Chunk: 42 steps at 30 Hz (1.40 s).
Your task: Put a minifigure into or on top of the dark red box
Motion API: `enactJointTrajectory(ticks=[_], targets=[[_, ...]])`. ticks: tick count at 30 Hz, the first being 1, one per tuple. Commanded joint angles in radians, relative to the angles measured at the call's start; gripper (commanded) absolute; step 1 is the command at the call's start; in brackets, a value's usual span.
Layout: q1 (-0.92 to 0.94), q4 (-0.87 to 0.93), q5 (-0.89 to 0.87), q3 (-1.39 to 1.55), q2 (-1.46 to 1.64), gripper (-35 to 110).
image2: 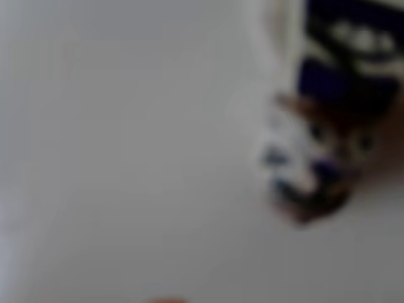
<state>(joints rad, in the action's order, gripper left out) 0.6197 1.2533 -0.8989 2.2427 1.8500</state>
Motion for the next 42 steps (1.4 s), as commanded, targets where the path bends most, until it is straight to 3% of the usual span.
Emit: enactJointTrajectory(ticks=[1, 24, 28, 33, 42], targets=[[-0.011, -0.009, -0.014, -0.055, -0.011, 23], [-0.038, -0.044, -0.028, -0.189, -0.255, 22], [-0.038, -0.035, -0.029, -0.209, -0.287, 18], [-0.035, -0.014, -0.017, -0.247, -0.331, 0], [-0.043, -0.005, -0.011, -0.252, -0.325, 0]])
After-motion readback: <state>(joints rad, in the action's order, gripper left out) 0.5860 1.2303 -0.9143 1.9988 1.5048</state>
